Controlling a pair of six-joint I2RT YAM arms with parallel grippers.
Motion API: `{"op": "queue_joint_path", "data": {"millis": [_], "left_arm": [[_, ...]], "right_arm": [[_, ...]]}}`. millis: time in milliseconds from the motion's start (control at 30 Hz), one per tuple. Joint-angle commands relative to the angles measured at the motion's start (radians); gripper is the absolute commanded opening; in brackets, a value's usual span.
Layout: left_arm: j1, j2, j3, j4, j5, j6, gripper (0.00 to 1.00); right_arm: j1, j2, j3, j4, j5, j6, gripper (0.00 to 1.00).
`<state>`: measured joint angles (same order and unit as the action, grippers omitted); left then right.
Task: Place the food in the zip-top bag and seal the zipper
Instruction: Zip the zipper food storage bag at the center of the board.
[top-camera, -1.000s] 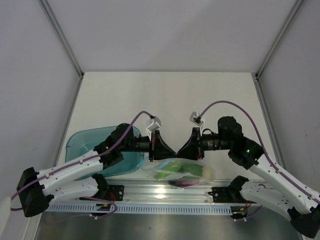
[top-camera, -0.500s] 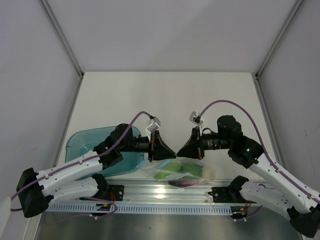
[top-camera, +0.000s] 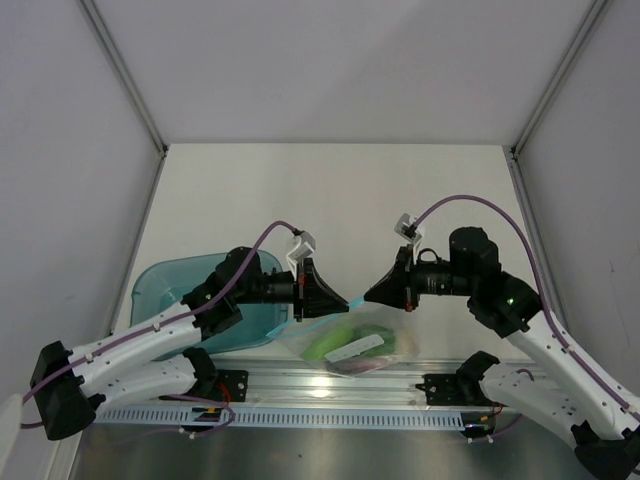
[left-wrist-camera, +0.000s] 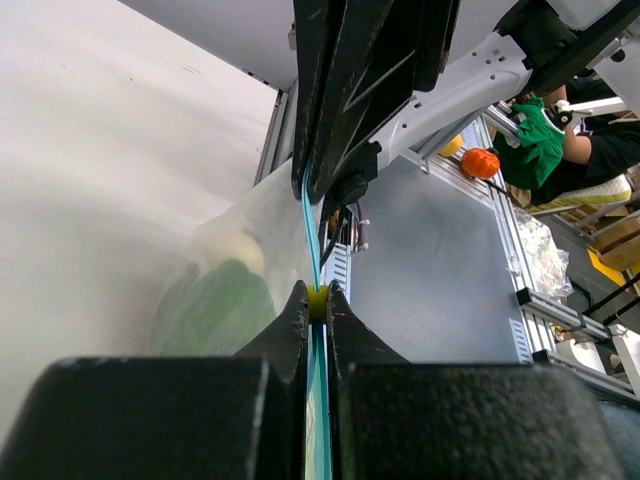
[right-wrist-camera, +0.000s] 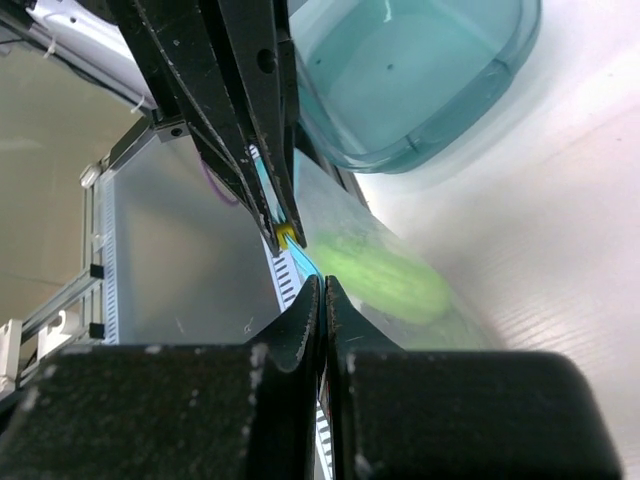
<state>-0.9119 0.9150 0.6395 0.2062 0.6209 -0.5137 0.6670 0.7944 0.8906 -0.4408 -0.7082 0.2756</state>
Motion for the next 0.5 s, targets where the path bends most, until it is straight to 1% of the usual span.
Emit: {"op": "queue_joint_path", "data": {"millis": [0,133,233,333,367,433,467], "left_arm": [[0.010,-0.038,-0.005,-0.050,0.030,0.026,0.01],[0.019,-0.062,-0.008,-0.080,0.030,0.035,0.01],[0.025,-0.073,0.008,-0.120,0.028,0.050,0.01],[0.028,-0.077,0.032,-0.165,0.042,0.072,0.01],[0.028,-0.079,0.041,-0.174,0.046,0.079,0.00],[0.027,-0.082,0.051,-0.188,0.053,0.086,0.01],[0.028,-0.082,0.057,-0.195,0.056,0.090,0.01]], "right_arm": [[-0.026,-0.034,0.053,-0.010,0.079,-0.015,0.00],[-0.032,-0.038,0.079,-0.062,0.110,-0.032,0.00],[-0.033,-0.020,0.105,-0.111,0.101,-0.047,0.00],[-0.033,0.011,0.137,-0.160,0.046,-0.065,0.19],[-0.032,0.025,0.145,-0.168,0.026,-0.081,0.30],[-0.030,0.034,0.157,-0.183,-0.004,-0.091,0.39],[-0.027,0.035,0.175,-0.185,-0.004,-0.101,0.48]]}}
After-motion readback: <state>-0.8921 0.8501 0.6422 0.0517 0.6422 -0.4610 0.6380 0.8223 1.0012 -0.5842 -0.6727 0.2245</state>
